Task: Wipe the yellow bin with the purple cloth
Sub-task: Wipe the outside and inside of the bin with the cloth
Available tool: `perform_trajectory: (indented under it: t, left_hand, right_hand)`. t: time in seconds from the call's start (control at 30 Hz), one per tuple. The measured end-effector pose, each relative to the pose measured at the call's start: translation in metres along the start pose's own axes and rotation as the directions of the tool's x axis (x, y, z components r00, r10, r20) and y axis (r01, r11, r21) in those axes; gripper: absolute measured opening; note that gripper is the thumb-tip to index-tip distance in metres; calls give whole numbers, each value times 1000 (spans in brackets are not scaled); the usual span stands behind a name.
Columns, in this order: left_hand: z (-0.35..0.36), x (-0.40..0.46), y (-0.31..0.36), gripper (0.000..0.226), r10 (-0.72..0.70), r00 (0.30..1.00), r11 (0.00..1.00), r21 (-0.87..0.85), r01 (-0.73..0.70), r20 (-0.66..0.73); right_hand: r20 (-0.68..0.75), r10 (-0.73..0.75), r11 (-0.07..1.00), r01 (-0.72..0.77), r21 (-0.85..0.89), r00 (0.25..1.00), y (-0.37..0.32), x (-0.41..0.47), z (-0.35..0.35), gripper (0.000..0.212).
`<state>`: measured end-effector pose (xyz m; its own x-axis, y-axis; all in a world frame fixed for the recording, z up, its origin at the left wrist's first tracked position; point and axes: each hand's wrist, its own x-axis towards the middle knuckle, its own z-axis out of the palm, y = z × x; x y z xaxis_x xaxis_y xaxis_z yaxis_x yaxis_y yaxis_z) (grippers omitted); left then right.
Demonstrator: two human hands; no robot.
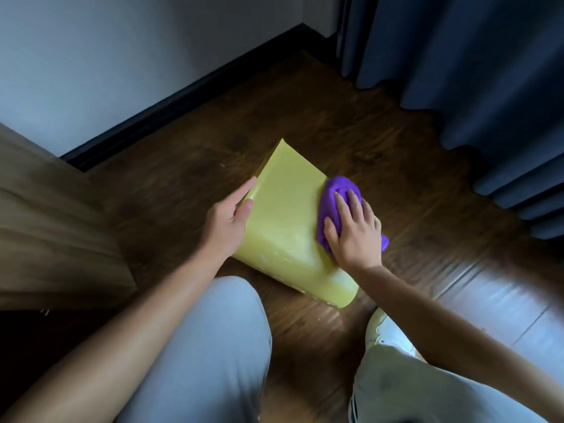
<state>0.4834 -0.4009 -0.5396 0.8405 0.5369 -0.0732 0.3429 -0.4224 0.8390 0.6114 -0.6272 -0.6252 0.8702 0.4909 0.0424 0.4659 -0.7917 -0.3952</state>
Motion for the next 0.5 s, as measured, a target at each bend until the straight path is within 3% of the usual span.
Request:
perform_trajectory:
  t: [0.23,0.5]
  left_hand:
    - [1,7,-6,43,-12,999,1000,-4,12,-37]
    - [2,6,-1,42,-31,999,1000,1,31,-42]
  right_hand:
    - [60,234,969,-238,61,970,42,-12,-7,59]
    - [107,343,939,-337,-71,933,63,-11,-34,54]
